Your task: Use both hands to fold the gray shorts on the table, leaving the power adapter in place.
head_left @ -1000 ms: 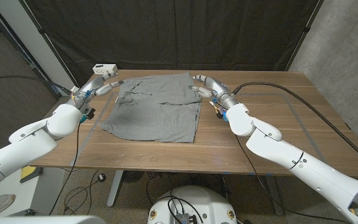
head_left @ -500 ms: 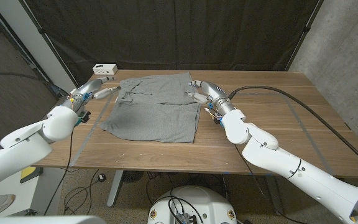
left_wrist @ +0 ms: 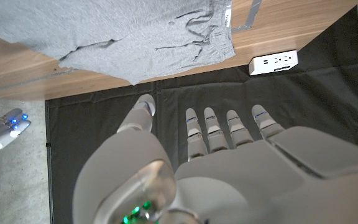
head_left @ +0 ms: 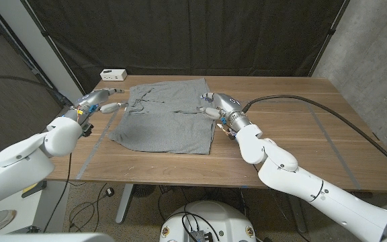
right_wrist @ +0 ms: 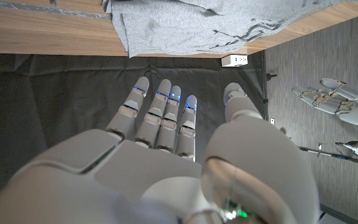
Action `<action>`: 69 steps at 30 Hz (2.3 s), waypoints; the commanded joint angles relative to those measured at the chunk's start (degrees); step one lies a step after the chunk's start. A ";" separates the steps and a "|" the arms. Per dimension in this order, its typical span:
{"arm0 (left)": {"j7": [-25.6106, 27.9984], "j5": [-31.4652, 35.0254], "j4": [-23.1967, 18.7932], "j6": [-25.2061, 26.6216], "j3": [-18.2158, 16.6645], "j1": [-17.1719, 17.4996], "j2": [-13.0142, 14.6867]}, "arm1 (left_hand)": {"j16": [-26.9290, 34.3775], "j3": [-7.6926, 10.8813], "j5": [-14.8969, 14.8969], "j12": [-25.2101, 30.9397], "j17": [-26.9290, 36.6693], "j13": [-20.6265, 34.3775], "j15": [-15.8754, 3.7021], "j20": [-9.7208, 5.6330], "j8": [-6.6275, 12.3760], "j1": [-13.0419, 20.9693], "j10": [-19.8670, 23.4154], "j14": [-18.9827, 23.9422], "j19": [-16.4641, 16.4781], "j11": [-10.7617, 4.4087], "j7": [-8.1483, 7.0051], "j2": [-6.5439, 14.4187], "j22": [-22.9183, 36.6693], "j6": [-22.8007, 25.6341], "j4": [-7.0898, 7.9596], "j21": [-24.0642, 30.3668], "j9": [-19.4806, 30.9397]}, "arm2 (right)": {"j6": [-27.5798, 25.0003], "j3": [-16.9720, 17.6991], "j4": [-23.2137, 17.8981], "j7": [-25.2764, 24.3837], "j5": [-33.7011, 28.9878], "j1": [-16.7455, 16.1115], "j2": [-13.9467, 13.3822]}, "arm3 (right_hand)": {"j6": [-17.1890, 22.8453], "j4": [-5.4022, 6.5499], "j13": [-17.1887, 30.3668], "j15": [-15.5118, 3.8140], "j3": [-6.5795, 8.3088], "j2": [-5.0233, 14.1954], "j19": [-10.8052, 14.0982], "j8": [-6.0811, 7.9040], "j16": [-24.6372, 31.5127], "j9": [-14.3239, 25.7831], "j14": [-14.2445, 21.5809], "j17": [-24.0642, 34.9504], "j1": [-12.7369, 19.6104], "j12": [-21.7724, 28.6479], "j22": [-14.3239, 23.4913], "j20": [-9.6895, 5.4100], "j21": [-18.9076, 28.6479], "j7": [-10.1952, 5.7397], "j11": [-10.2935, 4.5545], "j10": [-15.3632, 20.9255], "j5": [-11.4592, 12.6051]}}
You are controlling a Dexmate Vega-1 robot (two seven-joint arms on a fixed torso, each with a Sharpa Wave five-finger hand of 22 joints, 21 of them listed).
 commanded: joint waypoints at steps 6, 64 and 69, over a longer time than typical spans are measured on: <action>-6.05 11.44 -5.03 9.28 -0.31 2.73 0.56 | -0.50 1.07 0.53 -0.86 0.17 0.26 0.71 0.72 -0.35 5.48 -0.52 -1.74 -0.27 -0.57 -0.92 0.26 0.01 0.54 -0.20 -0.35 0.31 | -2.68 -1.52 -1.33 3.20 -5.53 -1.72 0.73 | -0.83 -0.09 0.64 -3.87 -0.39 -0.61 0.64 -0.87 0.50 0.31 -1.09 1.27 1.72 -0.30 0.18 0.11 0.09 -0.59 -0.58 -1.67 0.65; -15.90 22.86 -11.30 34.79 11.17 4.28 10.78 | -1.20 -3.63 1.57 -2.47 -0.08 0.44 -1.05 0.93 0.25 20.10 -4.95 -11.23 0.69 -0.86 -7.33 -4.57 -0.26 10.33 1.33 -2.42 0.88 | -2.31 -4.78 -2.59 12.68 -14.26 -5.74 1.22 | 1.73 0.73 3.08 -7.13 -3.56 -3.99 -0.32 -2.40 5.02 0.57 -0.54 8.29 12.04 2.77 0.43 -1.55 -0.84 -3.37 -3.92 -0.49 4.69; -15.38 23.25 -11.87 39.23 14.82 3.15 13.55 | -1.14 -3.94 1.71 -2.54 -0.12 0.43 -1.03 0.87 0.32 20.75 -5.41 -11.60 0.65 -0.69 -7.42 -4.53 -0.27 11.11 1.32 -2.59 0.91 | -3.21 -5.48 -2.70 13.75 -15.67 -6.02 1.62 | 1.78 0.63 3.22 -7.34 -3.70 -3.97 -0.38 -2.45 5.22 0.59 -0.72 8.69 12.62 2.89 0.45 -1.54 -0.86 -3.39 -3.96 -0.63 4.88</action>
